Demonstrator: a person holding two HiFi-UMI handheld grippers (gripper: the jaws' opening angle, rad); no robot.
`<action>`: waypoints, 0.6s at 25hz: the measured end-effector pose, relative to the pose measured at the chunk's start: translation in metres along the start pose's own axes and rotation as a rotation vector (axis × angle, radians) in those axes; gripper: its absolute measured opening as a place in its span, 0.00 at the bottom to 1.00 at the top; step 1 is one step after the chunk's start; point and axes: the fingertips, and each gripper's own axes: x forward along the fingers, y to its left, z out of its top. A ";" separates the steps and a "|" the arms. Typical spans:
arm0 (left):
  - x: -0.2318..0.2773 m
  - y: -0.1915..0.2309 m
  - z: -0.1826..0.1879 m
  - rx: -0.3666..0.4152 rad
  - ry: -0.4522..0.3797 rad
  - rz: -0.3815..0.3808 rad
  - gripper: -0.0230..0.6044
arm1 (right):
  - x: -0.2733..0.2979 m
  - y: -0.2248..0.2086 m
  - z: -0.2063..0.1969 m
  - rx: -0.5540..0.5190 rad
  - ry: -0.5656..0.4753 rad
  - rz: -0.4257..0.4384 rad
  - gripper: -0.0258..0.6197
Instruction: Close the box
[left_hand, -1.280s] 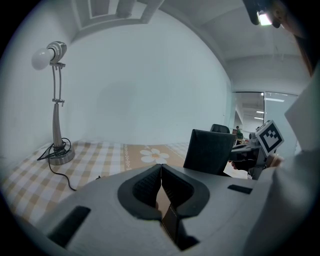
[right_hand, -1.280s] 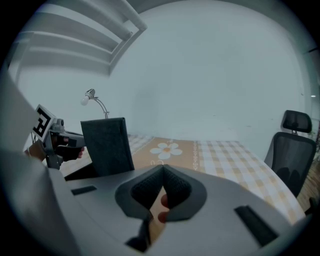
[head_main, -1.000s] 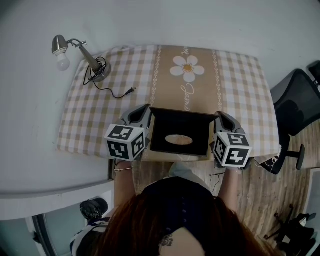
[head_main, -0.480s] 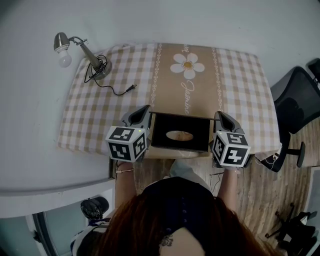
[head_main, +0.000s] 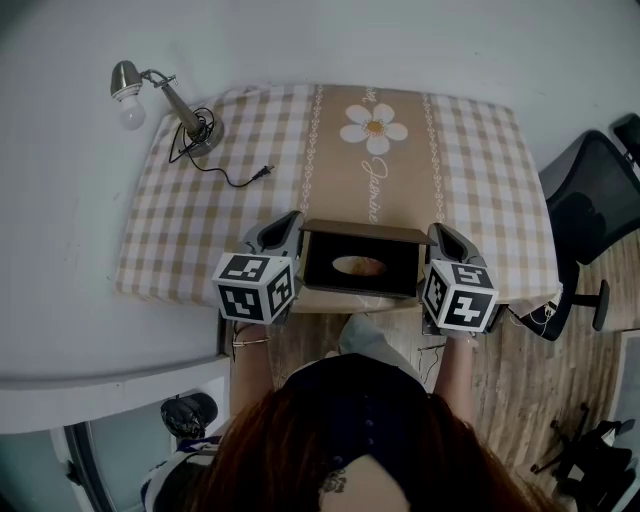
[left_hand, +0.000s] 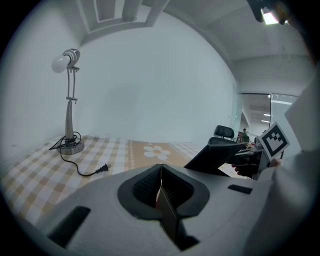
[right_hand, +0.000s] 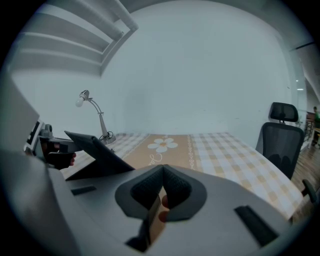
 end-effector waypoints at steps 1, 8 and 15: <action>-0.001 0.000 -0.001 -0.002 0.000 0.001 0.08 | -0.001 0.000 -0.001 0.002 0.000 -0.002 0.07; -0.005 -0.002 -0.007 -0.016 0.007 0.003 0.08 | -0.005 0.001 -0.007 0.019 0.008 -0.014 0.07; -0.008 -0.004 -0.013 -0.031 0.011 0.020 0.08 | -0.008 0.001 -0.013 0.025 0.018 -0.031 0.07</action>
